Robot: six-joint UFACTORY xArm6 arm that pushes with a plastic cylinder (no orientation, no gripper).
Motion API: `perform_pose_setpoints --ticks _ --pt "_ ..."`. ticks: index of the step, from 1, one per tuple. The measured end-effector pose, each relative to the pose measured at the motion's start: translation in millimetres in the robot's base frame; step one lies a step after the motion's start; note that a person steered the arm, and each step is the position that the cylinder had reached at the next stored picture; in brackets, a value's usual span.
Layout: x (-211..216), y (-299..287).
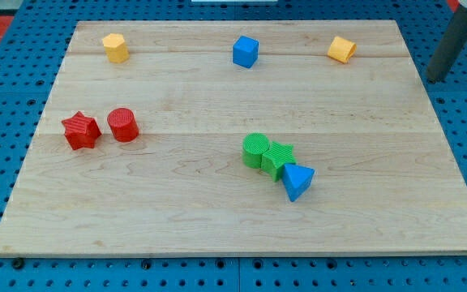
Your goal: Separate the green blocks from the triangle
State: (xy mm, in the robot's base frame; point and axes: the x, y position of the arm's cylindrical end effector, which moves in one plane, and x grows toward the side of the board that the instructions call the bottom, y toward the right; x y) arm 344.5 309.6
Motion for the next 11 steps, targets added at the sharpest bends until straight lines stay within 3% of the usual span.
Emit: perform_pose_setpoints --ticks 1,2,4,5,6,7,8,9,11 --pt "30 -30" --pt "46 -104" --pt "40 -311" --pt "43 -298" --pt "77 -199" --pt "147 -210" --pt "163 -200" --pt "153 -305" --pt "125 -438"
